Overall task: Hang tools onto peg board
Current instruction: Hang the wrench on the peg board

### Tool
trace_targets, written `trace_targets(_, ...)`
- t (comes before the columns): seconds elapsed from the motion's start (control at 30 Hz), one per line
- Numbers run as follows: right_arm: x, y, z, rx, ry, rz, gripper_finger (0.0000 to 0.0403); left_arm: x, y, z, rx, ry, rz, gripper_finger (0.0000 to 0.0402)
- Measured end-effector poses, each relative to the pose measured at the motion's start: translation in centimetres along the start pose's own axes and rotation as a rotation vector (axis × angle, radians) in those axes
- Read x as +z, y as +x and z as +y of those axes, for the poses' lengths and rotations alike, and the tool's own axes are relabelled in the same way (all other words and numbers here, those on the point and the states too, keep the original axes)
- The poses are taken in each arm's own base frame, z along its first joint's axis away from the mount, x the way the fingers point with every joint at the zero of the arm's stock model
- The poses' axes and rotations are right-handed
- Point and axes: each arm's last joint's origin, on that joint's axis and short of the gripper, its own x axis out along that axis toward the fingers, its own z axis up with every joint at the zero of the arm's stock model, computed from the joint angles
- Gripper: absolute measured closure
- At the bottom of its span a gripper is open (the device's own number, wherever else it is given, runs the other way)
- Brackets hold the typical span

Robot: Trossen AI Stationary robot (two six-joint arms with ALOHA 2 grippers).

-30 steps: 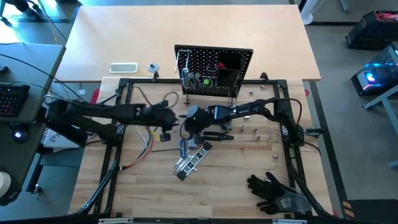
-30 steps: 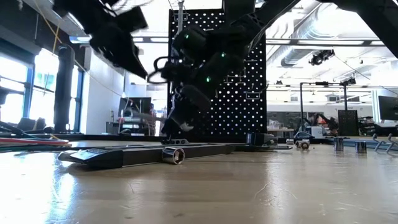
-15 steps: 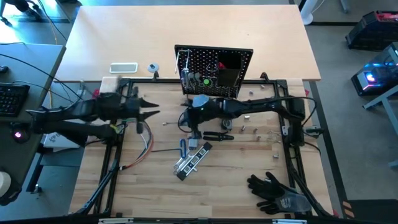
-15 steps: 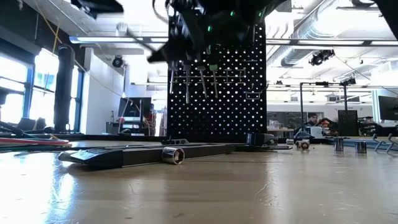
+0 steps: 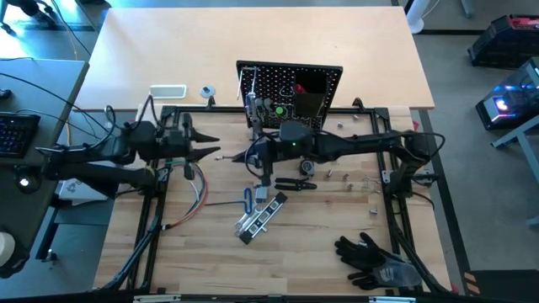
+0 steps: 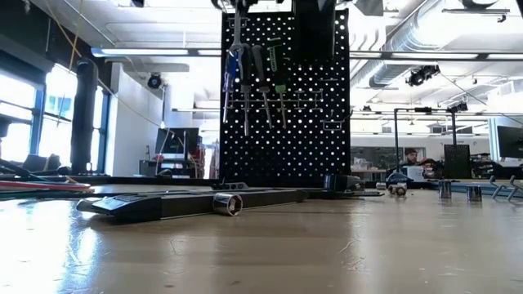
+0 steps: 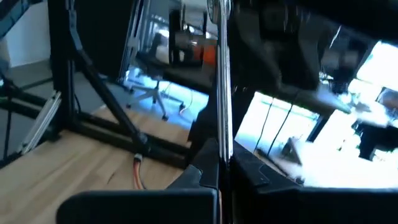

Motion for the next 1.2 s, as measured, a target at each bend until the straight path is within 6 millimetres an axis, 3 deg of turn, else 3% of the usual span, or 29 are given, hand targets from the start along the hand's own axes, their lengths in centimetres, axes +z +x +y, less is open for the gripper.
trace_targets(0.4, 3.6, -1.3, 0.9, -0.16, -0.029, -0.111, 0.0402, 1.5, 2.9, -1.1, -0.088, 0.05, -0.208, 0.0302)
trace_targets(0.6, 3.9, -1.5, 0.9, -0.164, -0.026, -0.117, 0.0402, 2.4, 3.7, -1.9, -0.09, 0.084, -0.324, 0.0302)
trace_targets(1.0, 4.0, -1.5, 1.1, -0.139, -0.032, -0.129, 0.0402, 2.1, 6.3, -2.9, -0.106, 0.084, -0.386, 0.0302)
trace_targets(1.1, 4.1, -1.4, 1.3, -0.134, -0.034, -0.131, 0.0402, 2.2, 6.4, -3.0, -0.117, 0.093, -0.407, 0.0318)
trace_targets(1.2, 4.2, -1.4, 1.5, -0.129, -0.045, -0.132, 0.0402, 2.1, 6.5, -3.0, -0.12, 0.105, -0.409, 0.0359)
